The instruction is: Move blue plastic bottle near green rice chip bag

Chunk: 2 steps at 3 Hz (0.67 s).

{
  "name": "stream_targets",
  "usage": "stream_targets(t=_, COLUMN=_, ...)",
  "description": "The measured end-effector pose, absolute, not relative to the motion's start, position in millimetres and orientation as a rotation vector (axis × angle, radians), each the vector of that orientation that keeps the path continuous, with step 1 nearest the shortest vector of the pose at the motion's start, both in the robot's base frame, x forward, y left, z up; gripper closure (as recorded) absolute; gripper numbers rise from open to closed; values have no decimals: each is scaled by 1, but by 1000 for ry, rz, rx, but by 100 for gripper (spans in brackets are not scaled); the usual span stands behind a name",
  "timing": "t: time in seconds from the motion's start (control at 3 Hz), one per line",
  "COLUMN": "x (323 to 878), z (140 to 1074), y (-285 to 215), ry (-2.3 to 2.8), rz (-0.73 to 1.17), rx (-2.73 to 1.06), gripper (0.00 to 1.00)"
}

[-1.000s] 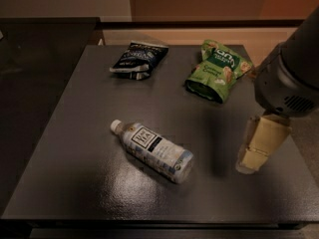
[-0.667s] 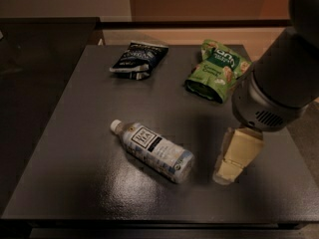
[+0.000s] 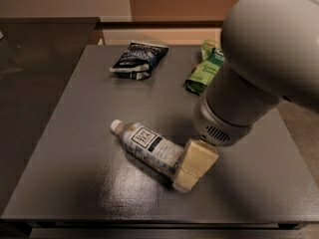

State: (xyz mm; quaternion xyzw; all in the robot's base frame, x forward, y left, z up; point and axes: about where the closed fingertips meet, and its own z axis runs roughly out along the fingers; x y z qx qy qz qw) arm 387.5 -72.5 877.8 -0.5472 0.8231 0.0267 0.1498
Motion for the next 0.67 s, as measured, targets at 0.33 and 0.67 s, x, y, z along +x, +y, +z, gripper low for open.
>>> stream_targets(t=0.33, x=381, z=864, y=-52, ry=2409, rz=87, rx=-1534, gripper=0)
stream_targets(t=0.67, x=374, z=851, y=-38, ry=2440, rz=90, rx=-1507, gripper=0)
